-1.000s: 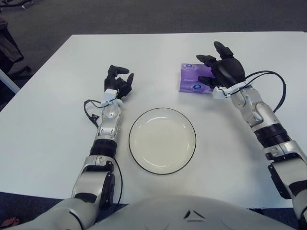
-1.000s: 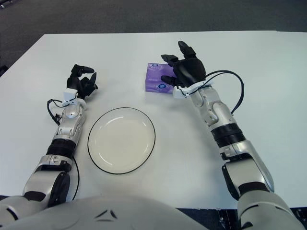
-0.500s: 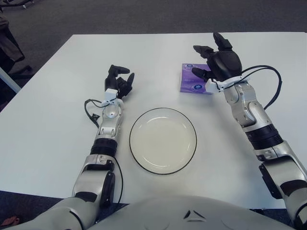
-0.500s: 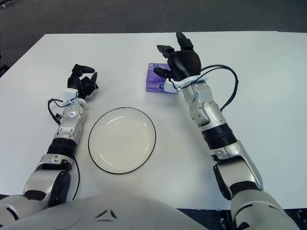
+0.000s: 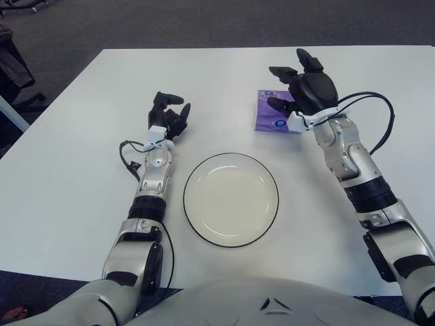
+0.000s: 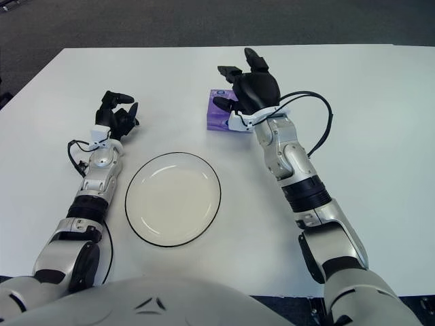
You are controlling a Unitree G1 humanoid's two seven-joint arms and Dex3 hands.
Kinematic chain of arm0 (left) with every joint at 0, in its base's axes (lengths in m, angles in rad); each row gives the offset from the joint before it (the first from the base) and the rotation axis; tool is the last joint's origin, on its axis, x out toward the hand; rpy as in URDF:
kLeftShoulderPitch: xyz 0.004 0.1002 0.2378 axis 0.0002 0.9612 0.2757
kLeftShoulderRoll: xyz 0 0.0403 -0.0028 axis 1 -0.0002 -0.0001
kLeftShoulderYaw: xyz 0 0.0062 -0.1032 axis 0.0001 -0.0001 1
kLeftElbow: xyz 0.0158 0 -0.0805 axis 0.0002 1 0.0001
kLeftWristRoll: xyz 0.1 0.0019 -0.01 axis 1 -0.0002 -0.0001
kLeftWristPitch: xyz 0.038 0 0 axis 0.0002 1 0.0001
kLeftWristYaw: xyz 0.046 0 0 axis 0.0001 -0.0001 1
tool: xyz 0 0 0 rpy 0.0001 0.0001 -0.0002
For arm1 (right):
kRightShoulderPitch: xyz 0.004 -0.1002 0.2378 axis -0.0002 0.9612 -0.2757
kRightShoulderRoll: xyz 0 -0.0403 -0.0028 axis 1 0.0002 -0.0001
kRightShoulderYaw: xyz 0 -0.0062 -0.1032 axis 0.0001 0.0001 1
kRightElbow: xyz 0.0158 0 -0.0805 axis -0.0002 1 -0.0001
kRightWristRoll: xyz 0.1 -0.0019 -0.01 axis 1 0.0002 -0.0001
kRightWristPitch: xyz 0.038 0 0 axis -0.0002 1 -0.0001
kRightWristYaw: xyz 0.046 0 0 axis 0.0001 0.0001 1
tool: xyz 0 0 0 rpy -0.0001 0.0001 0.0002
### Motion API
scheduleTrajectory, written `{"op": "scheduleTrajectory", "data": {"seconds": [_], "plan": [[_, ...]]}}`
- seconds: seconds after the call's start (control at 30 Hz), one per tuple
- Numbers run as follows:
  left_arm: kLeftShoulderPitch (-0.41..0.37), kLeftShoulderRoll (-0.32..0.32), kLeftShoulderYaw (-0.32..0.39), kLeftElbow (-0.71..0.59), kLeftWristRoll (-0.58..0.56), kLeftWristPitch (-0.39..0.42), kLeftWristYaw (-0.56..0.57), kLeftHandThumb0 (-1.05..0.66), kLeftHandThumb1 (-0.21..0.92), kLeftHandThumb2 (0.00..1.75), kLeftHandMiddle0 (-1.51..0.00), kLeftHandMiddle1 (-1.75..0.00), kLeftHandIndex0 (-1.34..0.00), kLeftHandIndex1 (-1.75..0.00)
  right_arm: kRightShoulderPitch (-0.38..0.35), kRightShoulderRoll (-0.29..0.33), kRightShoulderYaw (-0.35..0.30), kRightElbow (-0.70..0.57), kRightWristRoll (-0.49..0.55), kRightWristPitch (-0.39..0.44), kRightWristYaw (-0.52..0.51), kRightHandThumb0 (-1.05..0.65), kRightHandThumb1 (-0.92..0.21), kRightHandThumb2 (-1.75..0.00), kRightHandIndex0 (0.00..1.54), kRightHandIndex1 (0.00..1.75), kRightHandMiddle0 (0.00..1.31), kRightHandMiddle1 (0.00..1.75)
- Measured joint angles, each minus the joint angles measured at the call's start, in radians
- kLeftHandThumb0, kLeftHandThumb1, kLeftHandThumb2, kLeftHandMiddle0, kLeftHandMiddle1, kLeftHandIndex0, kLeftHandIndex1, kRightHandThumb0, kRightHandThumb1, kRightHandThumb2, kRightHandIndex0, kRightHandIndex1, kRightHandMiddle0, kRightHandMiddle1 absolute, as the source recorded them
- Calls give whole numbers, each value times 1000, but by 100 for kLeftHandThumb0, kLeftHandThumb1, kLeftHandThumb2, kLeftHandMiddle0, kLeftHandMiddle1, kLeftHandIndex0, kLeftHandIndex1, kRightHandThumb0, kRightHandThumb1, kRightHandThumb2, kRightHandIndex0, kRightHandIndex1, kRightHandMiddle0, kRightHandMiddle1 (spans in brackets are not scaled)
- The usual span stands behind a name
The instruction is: Put the tissue paper into the plate.
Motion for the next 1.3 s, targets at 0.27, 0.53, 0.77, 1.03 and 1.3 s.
{"op": "scheduleTrajectory", "data": {"seconds": [0.27,0.53,0.77,1.03,1.3], "plan": [[-1,-2,-3,0,0,-1,0,-36,92,30,-75,-175,-44,-151,-3,21,21,103,21,-6,52,-93,-92,-73,24,0,31,0],[0,-4,-4,-9,0,-1,0,-36,91,34,-77,-175,-42,-154,-4,18,25,180,61,-42,80,-101,-92,-71,7,0,12,0],[3,-4,-5,-17,0,-1,1,-36,87,42,-78,-175,-41,-157,-28,11,25,214,94,-53,125,-103,-92,-71,1,0,4,0],[8,-10,-6,-39,1,1,4,-36,85,47,-81,-175,-41,-158,-139,17,42,450,93,-113,63,-105,-92,-68,0,0,0,0],[13,-12,-6,-53,6,7,7,-37,84,48,-82,-175,-41,-158,-217,28,79,659,84,-189,-76,-105,-92,-67,0,0,0,0]]}}
